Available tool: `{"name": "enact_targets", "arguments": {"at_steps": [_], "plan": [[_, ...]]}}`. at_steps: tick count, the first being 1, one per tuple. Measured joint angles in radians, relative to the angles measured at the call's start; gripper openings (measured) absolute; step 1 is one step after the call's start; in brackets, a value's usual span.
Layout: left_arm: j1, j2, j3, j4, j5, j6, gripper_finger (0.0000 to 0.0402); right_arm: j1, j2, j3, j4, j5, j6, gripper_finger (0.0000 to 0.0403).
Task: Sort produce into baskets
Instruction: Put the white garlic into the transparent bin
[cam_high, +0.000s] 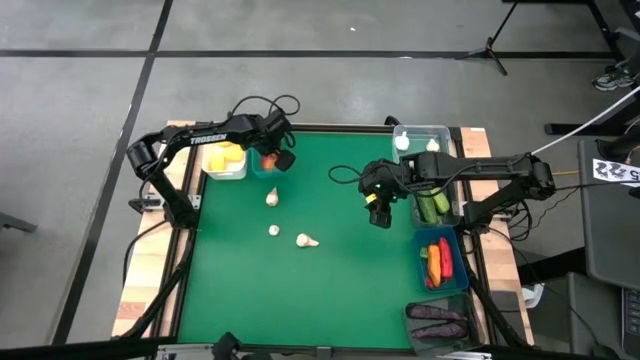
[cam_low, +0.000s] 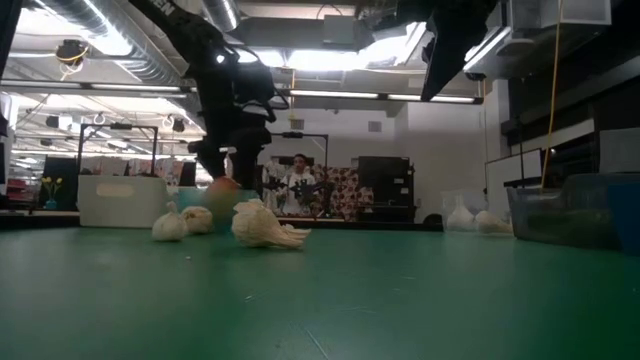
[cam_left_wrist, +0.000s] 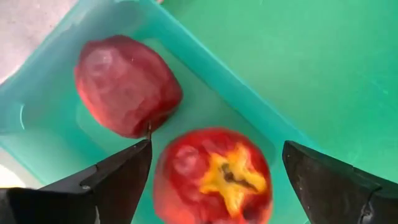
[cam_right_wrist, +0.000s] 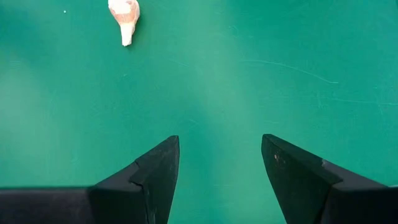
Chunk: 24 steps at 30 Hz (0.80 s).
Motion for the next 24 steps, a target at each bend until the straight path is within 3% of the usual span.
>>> {"name": "enact_targets", "arguments": {"at_steps": [8, 12, 16, 24], "plan": [[-0.009, -0.076, 0.078, -0.075, 0.003, 0.067, 0.0359, 0.0, 0.0, 0.0, -0.002, 0.0, 0.001, 0.0227], [-0.062, -0.164, 0.113, -0.158, 0.088, 0.071, 0.0359, 0.0, 0.0, 0.0, -0.006, 0.0, 0.002, 0.0227], [-0.173, -0.247, 0.113, -0.245, 0.163, 0.063, 0.0359, 0.0, 0.0, 0.0, -0.005, 0.0, 0.002, 0.0227], [-0.48, -0.294, 0.046, -0.283, 0.12, -0.028, 0.0359, 0.0, 0.0, 0.0, 0.004, 0.014, 0.001, 0.0227]]}}
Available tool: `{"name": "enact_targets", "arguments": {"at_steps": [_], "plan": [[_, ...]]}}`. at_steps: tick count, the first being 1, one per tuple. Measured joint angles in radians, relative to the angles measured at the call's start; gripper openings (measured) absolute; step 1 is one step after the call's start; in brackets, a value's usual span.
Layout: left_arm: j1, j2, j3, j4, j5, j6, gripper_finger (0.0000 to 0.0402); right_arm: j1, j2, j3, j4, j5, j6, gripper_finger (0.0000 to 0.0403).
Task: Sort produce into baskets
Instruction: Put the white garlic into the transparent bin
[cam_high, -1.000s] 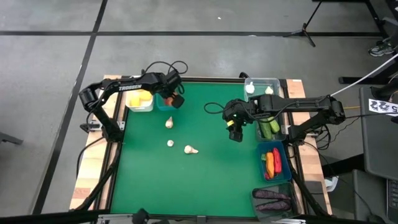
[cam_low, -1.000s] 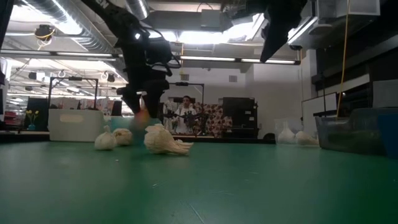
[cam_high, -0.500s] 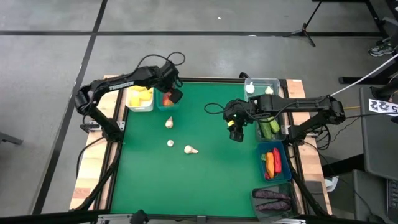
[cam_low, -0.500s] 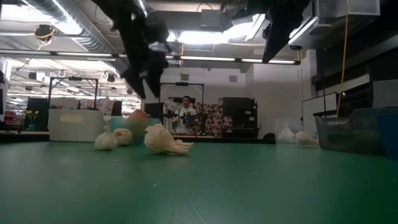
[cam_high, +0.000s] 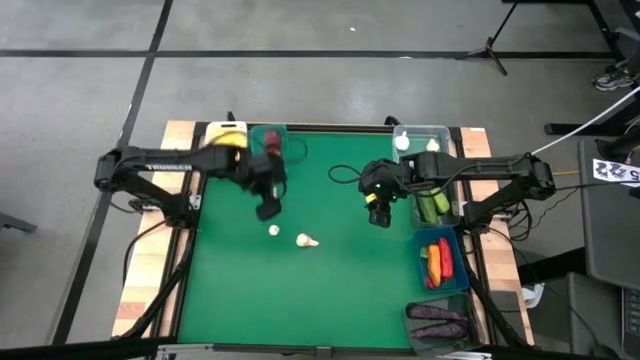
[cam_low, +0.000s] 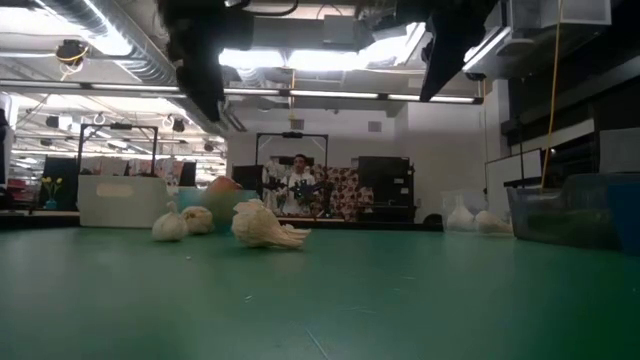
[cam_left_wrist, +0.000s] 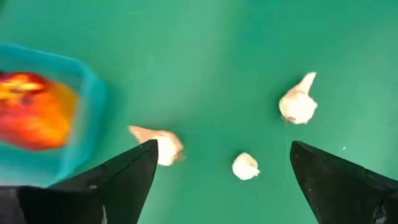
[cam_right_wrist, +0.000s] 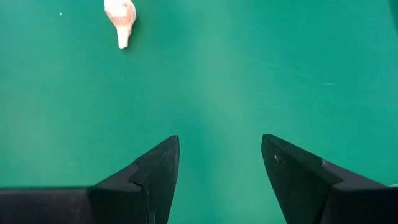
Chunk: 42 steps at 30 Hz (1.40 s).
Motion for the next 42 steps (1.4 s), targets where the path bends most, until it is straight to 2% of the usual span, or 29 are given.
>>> {"name": "enact_targets", "arguments": {"at_steps": [5, 10, 15, 18, 23, 27, 31, 42], "plan": [[-0.117, 0.001, -0.167, 0.225, -0.031, -0.033, 0.0359, 0.0, 0.001, -0.046, 0.049, 0.006, -0.004, 0.0227], [-0.152, 0.001, -0.29, 0.397, -0.072, -0.06, 0.0343, 0.0, 0.0, -0.133, 0.082, 0.006, -0.004, 0.0227], [-0.234, 0.011, -0.354, 0.657, -0.093, 0.043, 0.0326, 0.0, 0.0, -0.224, 0.178, 0.006, 0.006, 0.0227], [-0.29, 0.023, -0.381, 0.782, -0.156, 0.08, 0.0321, 0.0, 0.0, -0.273, 0.272, 0.006, 0.008, 0.0227], [-0.354, 0.06, -0.425, 0.906, -0.217, 0.079, 0.032, 0.0, 0.0, -0.327, 0.4, -0.01, 0.009, 0.0227], [-0.396, 0.117, -0.47, 1.029, -0.29, 0.092, 0.032, 0.0, 0.0, -0.333, 0.439, -0.022, 0.009, 0.0227], [-0.407, 0.19, -0.499, 1.145, -0.308, 0.101, 0.032, 0.0, 0.0, -0.333, 0.461, -0.037, 0.01, 0.0227], [-0.417, 0.355, -0.504, 1.202, -0.301, 0.058, 0.032, 0.0, 0.0, -0.333, 0.465, -0.037, 0.038, 0.0227]]}}
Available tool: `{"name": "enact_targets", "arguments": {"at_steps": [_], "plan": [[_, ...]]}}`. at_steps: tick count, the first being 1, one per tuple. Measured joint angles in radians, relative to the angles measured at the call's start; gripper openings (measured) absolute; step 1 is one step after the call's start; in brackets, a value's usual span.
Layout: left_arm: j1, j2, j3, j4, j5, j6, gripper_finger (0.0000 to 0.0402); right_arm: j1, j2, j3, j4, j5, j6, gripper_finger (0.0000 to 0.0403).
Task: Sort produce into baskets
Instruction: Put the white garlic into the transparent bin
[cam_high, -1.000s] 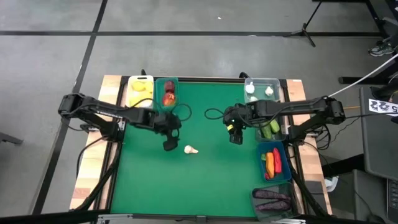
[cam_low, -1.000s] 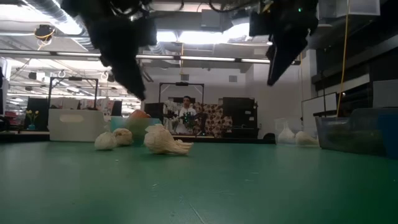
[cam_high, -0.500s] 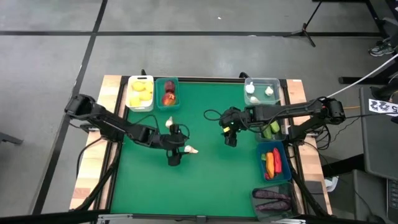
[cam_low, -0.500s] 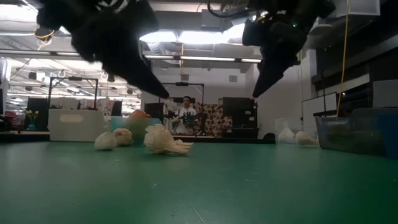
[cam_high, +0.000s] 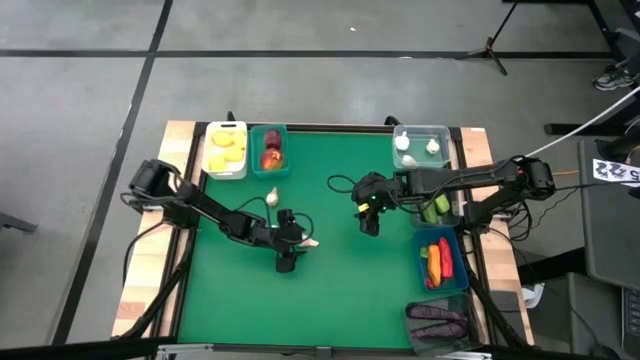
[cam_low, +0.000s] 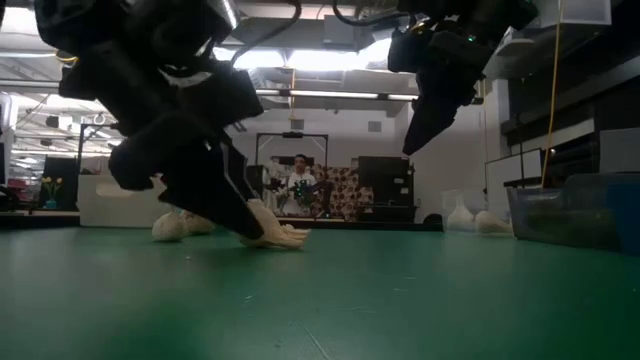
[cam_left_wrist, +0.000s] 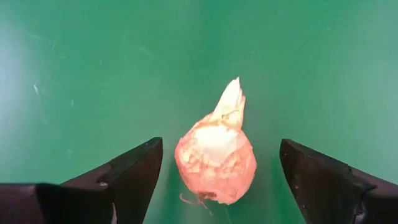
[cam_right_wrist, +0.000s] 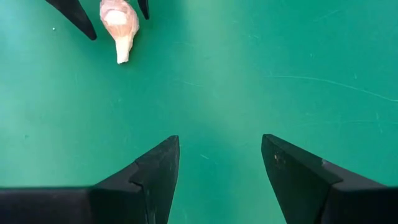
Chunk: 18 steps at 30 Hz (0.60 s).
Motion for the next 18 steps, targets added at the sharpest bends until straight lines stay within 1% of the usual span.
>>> {"name": "enact_targets", "arguments": {"at_steps": [3, 6, 14, 18], "plan": [[0.0, 0.009, 0.0, -0.005, 0.0, -0.022, 0.0318, 0.0, 0.0, 0.0, 0.0, 0.0, 0.0, 0.0227], [-0.004, 0.007, 0.0, -0.005, 0.0, -0.028, 0.0305, 0.0, 0.0, 0.0, -0.001, 0.0, 0.0, 0.0227], [-0.003, 0.006, 0.0, -0.006, 0.0, -0.028, 0.0235, 0.0, 0.0, 0.0, 0.0, 0.0, 0.0, 0.0227], [-0.003, 0.005, 0.0, -0.005, -0.006, -0.043, 0.0207, 0.0, 0.0, 0.0, -0.001, 0.0, 0.0, 0.0227]]}}
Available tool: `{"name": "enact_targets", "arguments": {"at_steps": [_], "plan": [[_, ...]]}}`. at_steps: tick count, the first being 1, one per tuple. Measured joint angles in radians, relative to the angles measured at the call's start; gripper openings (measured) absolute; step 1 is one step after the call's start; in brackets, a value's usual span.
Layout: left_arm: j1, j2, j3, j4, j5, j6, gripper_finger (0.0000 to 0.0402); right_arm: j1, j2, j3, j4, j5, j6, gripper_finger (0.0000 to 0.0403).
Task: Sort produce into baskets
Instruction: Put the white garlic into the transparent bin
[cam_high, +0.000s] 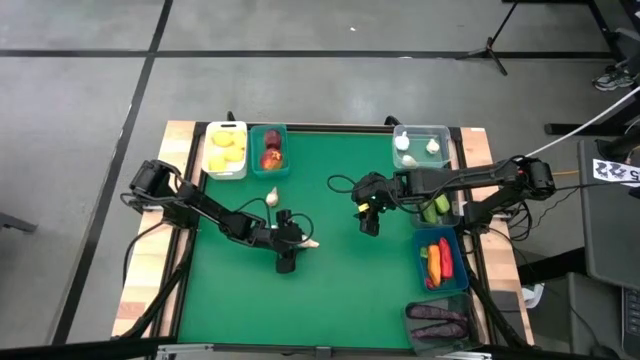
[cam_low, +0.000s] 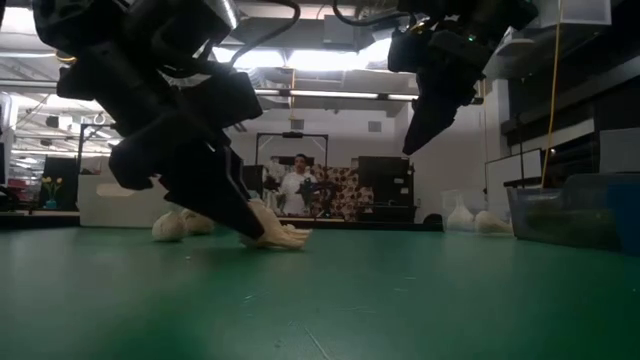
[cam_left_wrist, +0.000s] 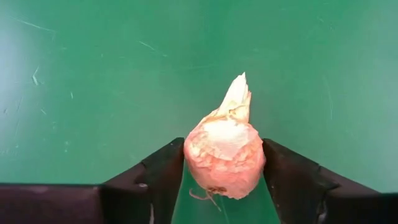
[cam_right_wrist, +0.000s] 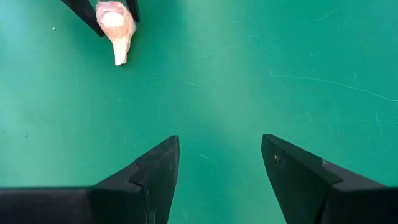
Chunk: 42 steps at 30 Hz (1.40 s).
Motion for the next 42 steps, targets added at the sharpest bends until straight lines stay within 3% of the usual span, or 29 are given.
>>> {"name": "enact_targets", "arguments": {"at_steps": [6, 12, 19, 23, 27, 31, 36, 42], "plan": [[0.005, -0.024, 0.008, 0.005, -0.011, -0.052, 0.0178, 0.0, 0.0, 0.0, 0.052, 0.008, -0.015, 0.0227], [0.029, -0.149, 0.027, 0.006, -0.051, -0.016, 0.0167, 0.013, -0.009, 0.0, 0.221, 0.017, -0.115, 0.0227], [0.048, -0.393, 0.027, 0.004, -0.241, 0.108, 0.0167, 0.014, -0.138, 0.0, 0.411, 0.0, -0.241, 0.0227], [0.052, -0.512, 0.028, 0.146, -0.32, 0.25, 0.0167, 0.029, -0.22, 0.002, 0.586, -0.029, -0.315, 0.0227], [0.055, -0.539, 0.029, 0.468, -0.301, 0.443, 0.0167, 0.075, -0.227, 0.002, 0.792, -0.063, -0.443, 0.0227], [0.056, -0.523, 0.029, 0.706, -0.185, 0.597, 0.0166, 0.095, -0.179, -0.001, 0.964, -0.069, -0.509, 0.0227], [0.068, -0.504, 0.028, 0.762, -0.042, 0.609, 0.0166, 0.097, -0.096, 0.0, 1.192, -0.082, -0.525, 0.0227], [0.074, -0.459, 0.027, 0.787, -0.016, 0.594, 0.0166, 0.097, -0.006, 0.0, 1.391, -0.098, -0.534, 0.0227]]}}
